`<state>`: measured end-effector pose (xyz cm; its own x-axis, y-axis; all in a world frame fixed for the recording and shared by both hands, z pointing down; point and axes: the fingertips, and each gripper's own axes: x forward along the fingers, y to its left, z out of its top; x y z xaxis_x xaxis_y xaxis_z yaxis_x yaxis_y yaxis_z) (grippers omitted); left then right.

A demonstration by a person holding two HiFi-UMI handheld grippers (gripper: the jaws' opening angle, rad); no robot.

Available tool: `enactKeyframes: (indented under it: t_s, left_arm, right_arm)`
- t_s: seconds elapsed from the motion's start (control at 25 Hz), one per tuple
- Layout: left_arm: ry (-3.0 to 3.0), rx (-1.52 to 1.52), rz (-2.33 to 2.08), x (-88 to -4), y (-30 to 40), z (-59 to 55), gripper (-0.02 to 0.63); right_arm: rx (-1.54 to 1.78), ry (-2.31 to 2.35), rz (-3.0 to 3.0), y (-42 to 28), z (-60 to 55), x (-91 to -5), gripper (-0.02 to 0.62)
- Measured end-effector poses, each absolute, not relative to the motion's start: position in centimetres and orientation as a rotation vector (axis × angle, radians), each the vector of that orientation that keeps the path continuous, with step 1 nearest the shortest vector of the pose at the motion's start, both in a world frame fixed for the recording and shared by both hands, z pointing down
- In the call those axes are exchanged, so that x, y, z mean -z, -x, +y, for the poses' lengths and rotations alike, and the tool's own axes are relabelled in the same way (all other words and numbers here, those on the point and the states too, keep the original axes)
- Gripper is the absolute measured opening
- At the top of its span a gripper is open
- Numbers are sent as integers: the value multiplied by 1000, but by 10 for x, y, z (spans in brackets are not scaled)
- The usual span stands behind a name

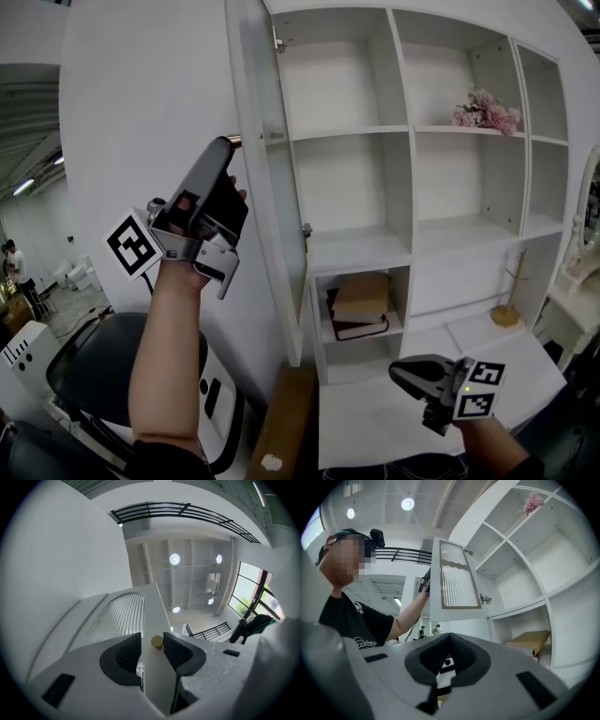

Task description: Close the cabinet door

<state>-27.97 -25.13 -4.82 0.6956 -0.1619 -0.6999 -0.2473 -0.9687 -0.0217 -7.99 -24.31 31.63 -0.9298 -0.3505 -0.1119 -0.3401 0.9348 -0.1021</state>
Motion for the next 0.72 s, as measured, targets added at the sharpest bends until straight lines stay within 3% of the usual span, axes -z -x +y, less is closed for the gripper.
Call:
enactKeyframes:
  t_s: [0.4,0.48,0.72]
  left_arm:
    - [2736,-1000,339,50,269,-243,122]
    - [2715,-953,354,51,267,-241,87]
    - [2729,-926,376,51,265,-241,84]
  right_arm:
    - [137,577,2951,75,-243,-325,6]
    - [150,574,2954,76,-244,-327,6]
    - [183,592,2946,78,-245,-336,6]
